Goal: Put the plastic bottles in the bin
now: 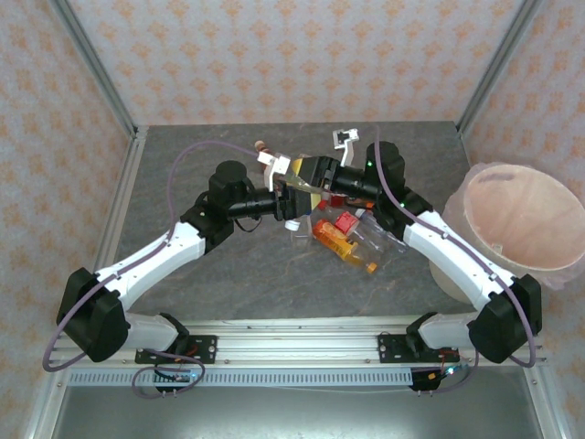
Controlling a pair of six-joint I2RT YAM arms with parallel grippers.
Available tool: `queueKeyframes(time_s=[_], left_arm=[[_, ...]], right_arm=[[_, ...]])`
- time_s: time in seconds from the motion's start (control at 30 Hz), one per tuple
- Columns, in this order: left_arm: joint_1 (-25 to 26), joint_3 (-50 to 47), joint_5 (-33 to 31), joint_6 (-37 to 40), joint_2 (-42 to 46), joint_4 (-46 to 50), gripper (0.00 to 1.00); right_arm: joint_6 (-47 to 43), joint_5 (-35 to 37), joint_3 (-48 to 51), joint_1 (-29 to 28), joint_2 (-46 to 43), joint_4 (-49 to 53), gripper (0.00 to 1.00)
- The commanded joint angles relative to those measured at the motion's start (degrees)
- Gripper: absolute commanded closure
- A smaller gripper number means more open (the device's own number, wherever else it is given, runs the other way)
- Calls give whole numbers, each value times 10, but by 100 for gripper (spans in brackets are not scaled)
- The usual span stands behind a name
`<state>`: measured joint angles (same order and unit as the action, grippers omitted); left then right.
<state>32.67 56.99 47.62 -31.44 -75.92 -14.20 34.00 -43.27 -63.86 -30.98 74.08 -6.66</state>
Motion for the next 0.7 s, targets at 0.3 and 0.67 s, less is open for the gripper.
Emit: queueKeyframes(time_s=[0.3,0.67], left_arm=[[6,40,-28,39,2,70,0],[5,18,-116,68,45,107,0]], right_arm=[[-92,148,-33,-3,-17,137,67],[-224,375,-149,19,-38,379,69]])
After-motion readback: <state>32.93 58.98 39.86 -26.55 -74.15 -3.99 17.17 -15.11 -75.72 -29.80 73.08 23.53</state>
